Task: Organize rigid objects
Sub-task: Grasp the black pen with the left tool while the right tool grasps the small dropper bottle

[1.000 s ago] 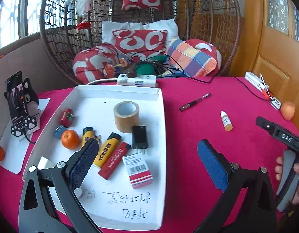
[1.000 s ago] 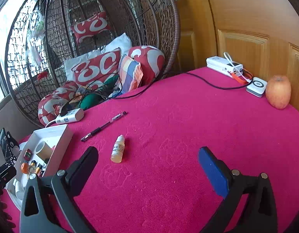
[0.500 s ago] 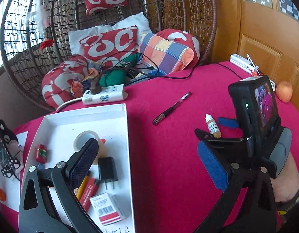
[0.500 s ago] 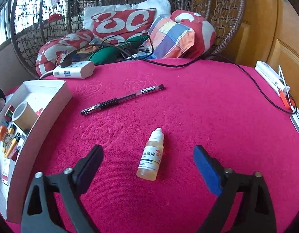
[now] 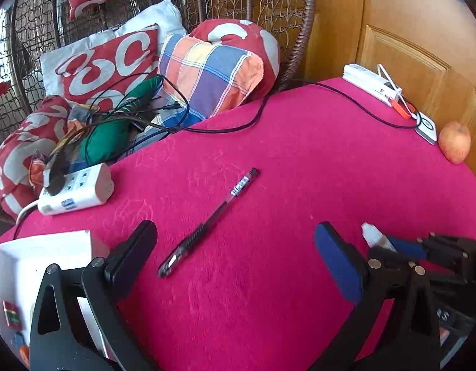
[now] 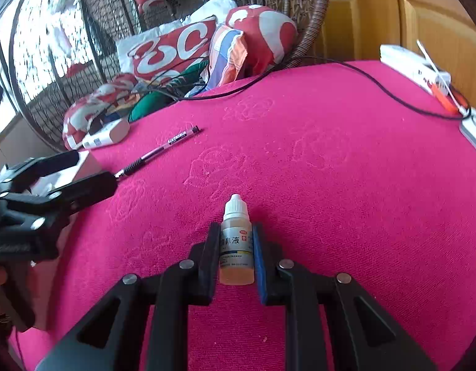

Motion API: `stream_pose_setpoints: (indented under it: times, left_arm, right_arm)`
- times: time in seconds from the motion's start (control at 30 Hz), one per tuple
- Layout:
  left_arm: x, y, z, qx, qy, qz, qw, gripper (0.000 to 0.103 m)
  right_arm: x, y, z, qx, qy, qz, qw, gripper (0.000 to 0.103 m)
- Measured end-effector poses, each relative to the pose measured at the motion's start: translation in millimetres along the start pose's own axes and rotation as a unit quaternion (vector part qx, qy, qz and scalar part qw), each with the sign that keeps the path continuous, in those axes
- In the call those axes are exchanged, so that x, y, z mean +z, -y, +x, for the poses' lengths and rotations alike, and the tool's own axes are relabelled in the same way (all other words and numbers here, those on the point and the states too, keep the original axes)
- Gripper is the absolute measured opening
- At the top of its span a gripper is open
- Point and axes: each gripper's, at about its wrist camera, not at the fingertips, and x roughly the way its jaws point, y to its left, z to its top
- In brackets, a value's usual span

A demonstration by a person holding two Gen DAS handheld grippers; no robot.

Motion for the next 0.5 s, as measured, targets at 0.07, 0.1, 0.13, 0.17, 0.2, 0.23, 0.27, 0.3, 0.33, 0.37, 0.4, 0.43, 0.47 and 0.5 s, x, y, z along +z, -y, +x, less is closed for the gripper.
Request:
stream_pose_setpoints:
  times: [0.07, 0.1, 0.13, 0.17, 0.2, 0.23, 0.27, 0.3, 0.33, 0.37, 0.4, 0.43, 0.47, 0.5]
  left_arm:
    - [11.5, -8.7, 23.9, 0.008, -0.016, -0.008, 0.9998, 0.103]
    - [14.6, -11.7, 34.8, 0.014, -0.024, -0.012, 0.9995, 0.103]
    - [15.5, -14.0, 43.6, 0.017, -0.032, -0.014, 0.9993, 0.103]
    - [16.3, -16.3, 52.9, 0.019, -0.040, -0.015, 0.9989, 0.103]
    - [16.1, -17.3, 61.0, 0.019, -0.048, -0.016, 0.9985, 0.103]
    - [14.5, -17.9, 66.2, 0.017, -0.055, -0.014, 0.9982, 0.100]
    - [12.6, -17.4, 69.6, 0.010, -0.058, -0.012, 0.9982, 0.096]
    - [11.1, -18.7, 68.3, 0.002, -0.051, -0.017, 0.9985, 0.093]
    - [10.3, -19.3, 67.8, -0.008, -0.052, -0.021, 0.9984, 0.086]
    - [9.9, -18.4, 66.0, -0.009, -0.054, -0.017, 0.9984, 0.079]
    - [9.4, -16.7, 63.6, -0.012, -0.055, -0.010, 0.9983, 0.073]
    - [8.6, -14.8, 60.4, -0.016, -0.060, -0.001, 0.9981, 0.060]
    - [7.3, -12.3, 56.9, -0.018, -0.066, 0.011, 0.9976, 0.051]
    - [5.6, -10.3, 53.3, -0.021, -0.072, 0.021, 0.9970, 0.046]
  right_arm:
    - [-0.7, -3.8, 0.1, -0.005, 0.000, -0.005, 1.000, 0.019]
    - [-1.0, -6.2, 0.5, -0.011, 0.000, -0.010, 1.000, 0.019]
    - [-0.9, -7.4, 0.7, -0.012, -0.001, -0.012, 1.000, 0.019]
    - [-0.8, -6.5, 0.9, -0.010, -0.001, -0.011, 1.000, 0.019]
    - [0.0, -4.9, 1.2, -0.005, -0.001, -0.006, 1.000, 0.019]
    - [1.0, -1.9, 1.4, 0.001, -0.001, -0.001, 1.000, 0.019]
    - [1.5, 1.4, 1.4, 0.008, -0.001, 0.005, 1.000, 0.019]
    - [1.9, 4.1, 1.4, 0.013, -0.001, 0.009, 1.000, 0.019]
    - [1.9, 5.4, 1.4, 0.017, 0.000, 0.012, 1.000, 0.019]
    - [2.0, 6.2, 1.3, 0.018, -0.001, 0.013, 1.000, 0.019]
    - [1.9, 6.3, 1.1, 0.020, 0.000, 0.014, 1.000, 0.019]
    - [2.4, 6.3, 1.2, 0.021, 0.000, 0.016, 1.000, 0.019]
    - [2.1, 7.2, 1.2, 0.023, 0.000, 0.017, 1.000, 0.019]
    - [1.6, 7.9, 0.9, 0.026, 0.000, 0.020, 0.999, 0.019]
